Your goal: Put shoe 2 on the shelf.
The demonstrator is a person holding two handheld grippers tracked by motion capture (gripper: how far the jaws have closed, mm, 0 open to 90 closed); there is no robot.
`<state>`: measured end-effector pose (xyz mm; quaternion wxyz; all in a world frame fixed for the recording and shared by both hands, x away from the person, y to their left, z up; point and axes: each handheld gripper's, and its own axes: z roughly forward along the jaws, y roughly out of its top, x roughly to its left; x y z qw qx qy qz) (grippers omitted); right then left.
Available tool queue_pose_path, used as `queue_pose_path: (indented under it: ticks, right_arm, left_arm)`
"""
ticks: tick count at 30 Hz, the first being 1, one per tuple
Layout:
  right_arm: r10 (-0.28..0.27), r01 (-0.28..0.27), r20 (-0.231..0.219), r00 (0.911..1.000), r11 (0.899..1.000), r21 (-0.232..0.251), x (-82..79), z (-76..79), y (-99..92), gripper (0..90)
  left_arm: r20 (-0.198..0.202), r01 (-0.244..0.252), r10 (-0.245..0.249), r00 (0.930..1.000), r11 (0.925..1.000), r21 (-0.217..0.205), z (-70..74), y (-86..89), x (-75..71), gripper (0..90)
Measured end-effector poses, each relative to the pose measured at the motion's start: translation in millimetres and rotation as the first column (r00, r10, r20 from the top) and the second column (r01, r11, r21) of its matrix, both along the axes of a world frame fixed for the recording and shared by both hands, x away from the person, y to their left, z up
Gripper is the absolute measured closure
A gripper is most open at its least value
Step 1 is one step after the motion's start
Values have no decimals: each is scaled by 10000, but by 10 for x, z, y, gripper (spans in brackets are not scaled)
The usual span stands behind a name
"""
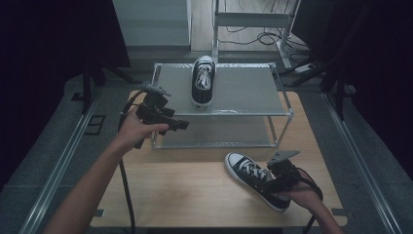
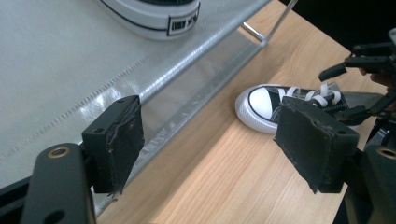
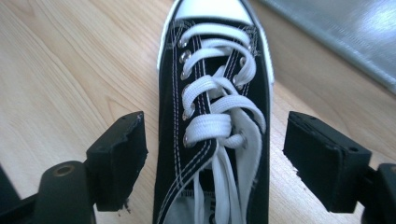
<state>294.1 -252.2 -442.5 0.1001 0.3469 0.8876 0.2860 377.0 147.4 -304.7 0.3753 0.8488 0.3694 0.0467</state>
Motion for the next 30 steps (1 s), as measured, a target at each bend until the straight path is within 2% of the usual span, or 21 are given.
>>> queue_pose_path:
  ticks: [4, 6, 7, 8, 14, 19, 24, 27, 30]
  right_arm:
    - [41, -66, -413, 9991, 9981, -608, 86, -96, 59, 176]
    - [150, -208, -700, 9974, 9964, -828, 131, -135, 85, 168]
    - [150, -208, -700, 9974, 9964, -828, 131, -135, 85, 168]
    - [216, -309, -856, 9961, 9937, -1081, 173, -146, 112, 145]
    - [264, -509, -1575, 9872, 9869, -1531, 269, -225, 208, 116]
    - [195, -544, -1786, 9837, 9797, -1929, 307, -295, 285, 103]
    - [126, -509, -1868, 9823, 9781, -2018, 317, -306, 295, 97]
    - [12, -499, -2231, 9748, 9759, -2125, 346, -346, 297, 89]
    - [-48, -474, -2395, 9709, 9762, -2116, 363, -357, 301, 97]
  left_arm:
    - [-96, -4, 5, 10000, 10000, 53, -73, 4, -32, 234]
    - [-138, 1, 0, 9999, 10000, 48, -97, 7, -41, 234]
    - [-187, 14, -13, 9998, 10000, 39, -128, 9, -52, 234]
    - [-179, -5, 7, 9998, 9999, 103, -174, 13, -66, 234]
    - [-386, 10, -8, 9993, 10000, 72, -312, 46, -111, 231]
    - [-543, -87, 88, 9985, 10000, 32, -396, 102, -124, 228]
    - [-660, -113, 114, 9978, 9999, 18, -456, 130, -137, 229]
    - [-715, -100, 105, 9974, 9999, 73, -480, 117, -144, 228]
    - [-736, -48, 56, 9973, 9999, 108, -489, 105, -146, 228]
